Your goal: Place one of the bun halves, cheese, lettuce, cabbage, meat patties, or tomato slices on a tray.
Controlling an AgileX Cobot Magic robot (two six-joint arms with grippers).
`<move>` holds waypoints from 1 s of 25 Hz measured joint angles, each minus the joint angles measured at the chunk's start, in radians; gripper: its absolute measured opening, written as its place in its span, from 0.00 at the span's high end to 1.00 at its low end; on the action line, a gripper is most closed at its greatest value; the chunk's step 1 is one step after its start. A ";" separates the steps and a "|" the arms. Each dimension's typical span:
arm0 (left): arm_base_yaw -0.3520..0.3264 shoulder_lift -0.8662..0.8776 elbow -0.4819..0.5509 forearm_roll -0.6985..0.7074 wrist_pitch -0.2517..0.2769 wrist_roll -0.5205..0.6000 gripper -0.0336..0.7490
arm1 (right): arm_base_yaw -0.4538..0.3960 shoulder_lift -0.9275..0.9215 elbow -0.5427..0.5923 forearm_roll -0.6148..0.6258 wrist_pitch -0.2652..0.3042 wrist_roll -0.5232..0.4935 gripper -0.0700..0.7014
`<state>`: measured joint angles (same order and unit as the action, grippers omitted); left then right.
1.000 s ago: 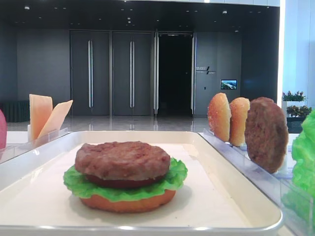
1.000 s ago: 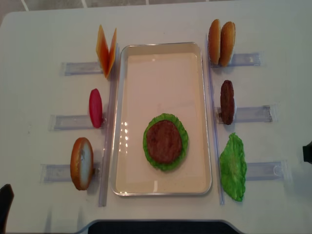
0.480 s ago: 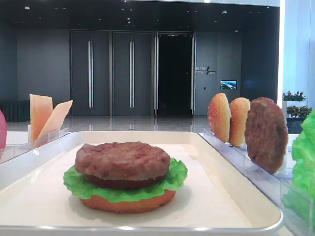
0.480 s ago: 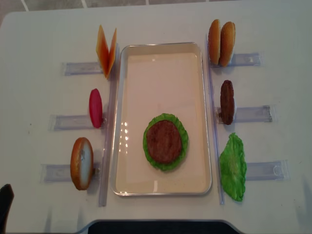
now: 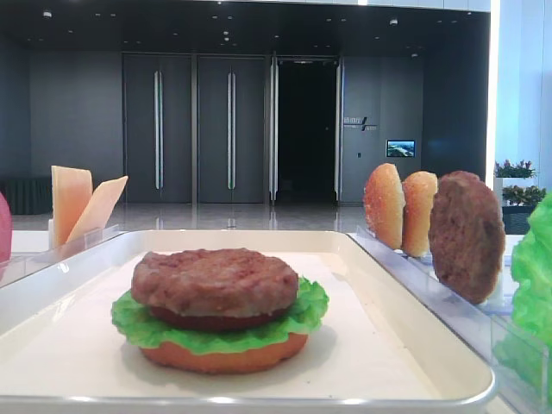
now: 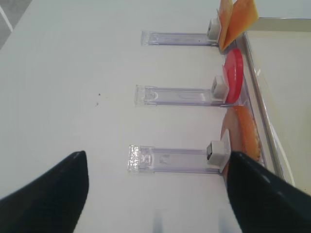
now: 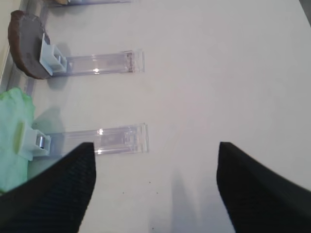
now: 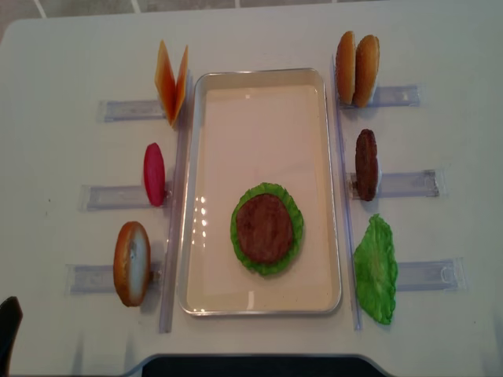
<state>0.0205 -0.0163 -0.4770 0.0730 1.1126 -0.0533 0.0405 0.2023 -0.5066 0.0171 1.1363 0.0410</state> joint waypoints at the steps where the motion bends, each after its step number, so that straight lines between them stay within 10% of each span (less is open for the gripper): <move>1: 0.000 0.000 0.000 0.000 0.000 0.000 0.07 | 0.000 0.000 0.000 0.000 0.000 0.000 0.23; 25: 0.000 0.000 0.000 0.000 0.000 0.000 0.07 | 0.000 -0.209 0.008 -0.005 0.000 0.004 0.23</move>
<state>0.0205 -0.0163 -0.4770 0.0730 1.1126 -0.0533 0.0405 -0.0070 -0.4987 0.0125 1.1363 0.0453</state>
